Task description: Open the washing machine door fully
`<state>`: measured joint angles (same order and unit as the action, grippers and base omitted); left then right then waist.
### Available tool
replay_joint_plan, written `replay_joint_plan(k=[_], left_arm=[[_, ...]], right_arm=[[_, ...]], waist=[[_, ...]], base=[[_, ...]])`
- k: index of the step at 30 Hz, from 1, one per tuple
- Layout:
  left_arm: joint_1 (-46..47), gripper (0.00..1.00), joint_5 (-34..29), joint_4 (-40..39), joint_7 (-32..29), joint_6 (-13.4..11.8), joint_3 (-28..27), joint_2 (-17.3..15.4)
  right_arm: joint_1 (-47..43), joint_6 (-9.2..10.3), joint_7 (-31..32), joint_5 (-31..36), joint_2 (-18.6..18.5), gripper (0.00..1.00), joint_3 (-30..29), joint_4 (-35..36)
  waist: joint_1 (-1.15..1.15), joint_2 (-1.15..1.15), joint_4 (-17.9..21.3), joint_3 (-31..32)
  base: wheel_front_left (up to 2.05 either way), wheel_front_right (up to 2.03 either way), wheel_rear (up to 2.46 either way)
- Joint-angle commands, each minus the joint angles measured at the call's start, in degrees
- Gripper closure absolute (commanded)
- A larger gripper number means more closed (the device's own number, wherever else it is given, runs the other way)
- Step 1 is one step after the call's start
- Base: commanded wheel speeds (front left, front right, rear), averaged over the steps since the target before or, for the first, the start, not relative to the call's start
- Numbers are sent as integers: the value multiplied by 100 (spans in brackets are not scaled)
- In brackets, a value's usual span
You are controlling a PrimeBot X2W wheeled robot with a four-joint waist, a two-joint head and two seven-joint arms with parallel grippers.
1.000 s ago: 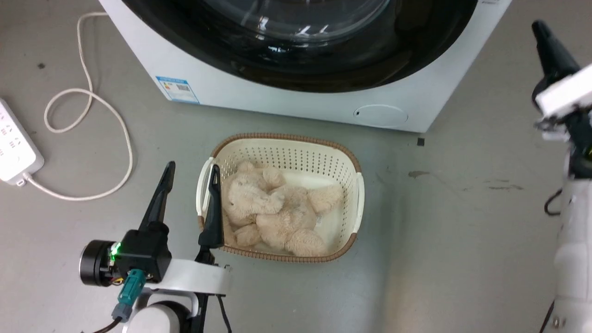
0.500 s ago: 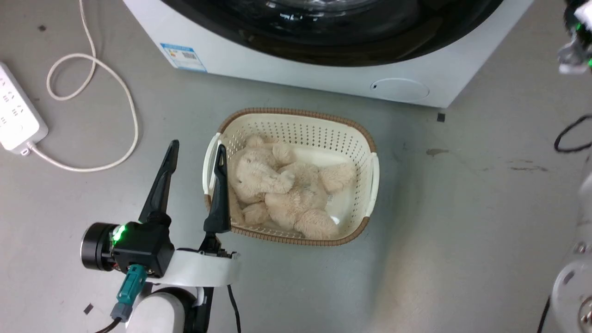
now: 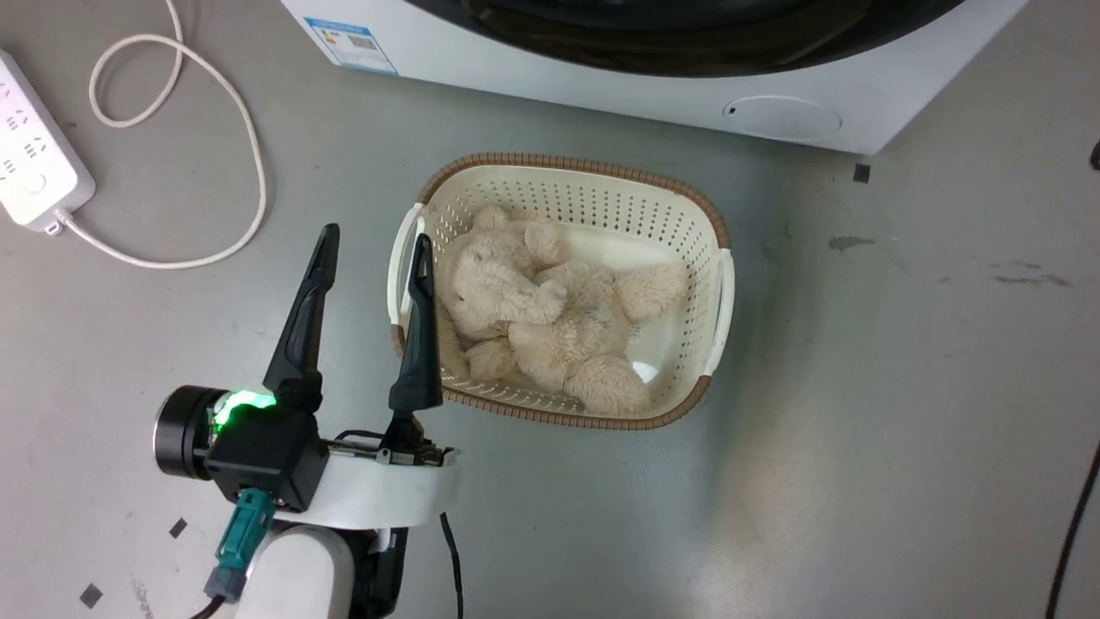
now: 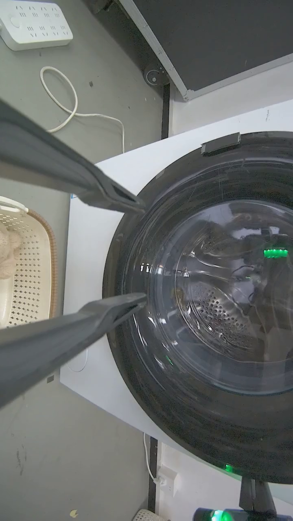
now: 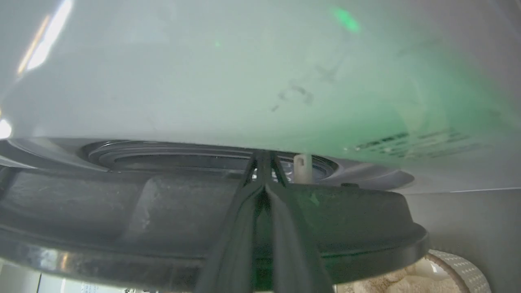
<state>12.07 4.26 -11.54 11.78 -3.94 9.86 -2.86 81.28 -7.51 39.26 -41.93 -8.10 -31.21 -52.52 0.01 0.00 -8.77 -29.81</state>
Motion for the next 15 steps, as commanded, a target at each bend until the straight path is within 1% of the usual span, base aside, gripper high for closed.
replay_joint_plan(k=[1, 7, 15], left_arm=[[97, 0, 47, -42, 77, -45, 25, -1], [151, 0, 99, -48, 149, -92, 67, -1], [77, 0, 112, 137, 245, -105, 147, -1]], right_arm=[[212, 1, 131, -104, 4, 100, -50, -165], [185, 1, 526, -195, 1, 100, -124, -412], [-352, 2, 1145, -441, 208, 100, -221, -399]], waist=[[-1, 0, -10, -13], [-1, 0, -3, 62], [-1, 0, 61, 426]], base=[[0, 0, 0], [0, 0, 0], [0, 0, 0]])
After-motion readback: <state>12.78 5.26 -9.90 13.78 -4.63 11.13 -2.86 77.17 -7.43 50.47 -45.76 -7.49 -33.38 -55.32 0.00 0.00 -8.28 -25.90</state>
